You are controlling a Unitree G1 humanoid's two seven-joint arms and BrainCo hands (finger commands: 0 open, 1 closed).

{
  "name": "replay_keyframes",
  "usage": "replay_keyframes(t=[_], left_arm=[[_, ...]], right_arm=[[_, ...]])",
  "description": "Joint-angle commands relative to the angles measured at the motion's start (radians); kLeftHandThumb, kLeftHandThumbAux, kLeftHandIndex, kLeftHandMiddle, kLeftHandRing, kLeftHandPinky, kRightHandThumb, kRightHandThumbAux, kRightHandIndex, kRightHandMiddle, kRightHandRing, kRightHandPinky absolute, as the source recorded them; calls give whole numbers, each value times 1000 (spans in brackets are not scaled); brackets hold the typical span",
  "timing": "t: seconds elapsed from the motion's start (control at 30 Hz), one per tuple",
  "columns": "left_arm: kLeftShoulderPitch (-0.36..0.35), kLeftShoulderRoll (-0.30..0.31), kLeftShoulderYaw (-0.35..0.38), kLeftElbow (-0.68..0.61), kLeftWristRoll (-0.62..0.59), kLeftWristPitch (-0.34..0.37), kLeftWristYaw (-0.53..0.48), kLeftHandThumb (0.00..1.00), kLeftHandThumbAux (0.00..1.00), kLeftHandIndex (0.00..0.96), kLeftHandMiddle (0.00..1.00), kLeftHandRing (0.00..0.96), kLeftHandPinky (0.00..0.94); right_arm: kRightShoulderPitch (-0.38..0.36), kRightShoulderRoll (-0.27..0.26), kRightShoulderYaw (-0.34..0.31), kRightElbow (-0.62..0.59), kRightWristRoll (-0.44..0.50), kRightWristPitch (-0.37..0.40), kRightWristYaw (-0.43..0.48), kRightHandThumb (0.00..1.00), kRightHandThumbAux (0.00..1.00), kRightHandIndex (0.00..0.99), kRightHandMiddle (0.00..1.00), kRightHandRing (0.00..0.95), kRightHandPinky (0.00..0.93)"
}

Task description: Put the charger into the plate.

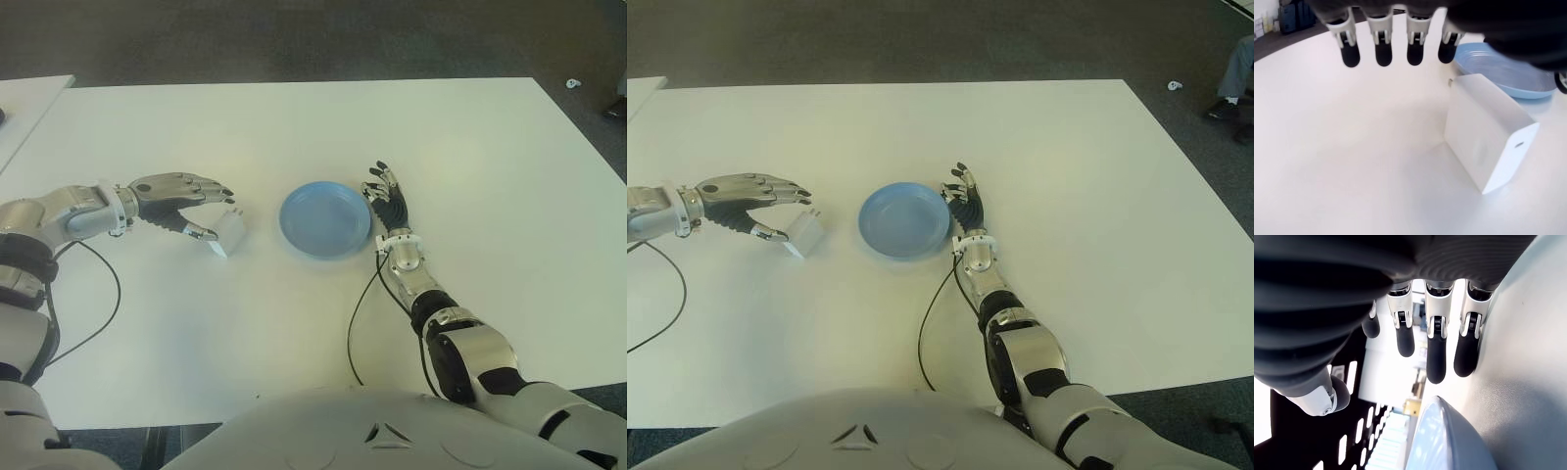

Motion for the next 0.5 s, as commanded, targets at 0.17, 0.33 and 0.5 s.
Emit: replay_keyframes(t=[0.17, 0.33, 0.5], left_arm=[[31, 19, 15, -35, 12, 14, -1, 393, 91, 0, 0, 0, 0], [42, 16, 27, -44, 15, 18, 14, 384, 93, 0, 0, 0, 0], [53, 13, 35, -51, 23, 24, 37, 373, 94, 0, 0, 0, 0]], right_arm=[[129, 1, 9, 79, -16, 85, -7, 0, 528, 0, 167, 292, 350], [132, 2, 7, 78, -18, 72, -15, 0, 532, 0, 165, 294, 359], [132, 2, 7, 77, -21, 68, -20, 0, 534, 0, 165, 299, 366]])
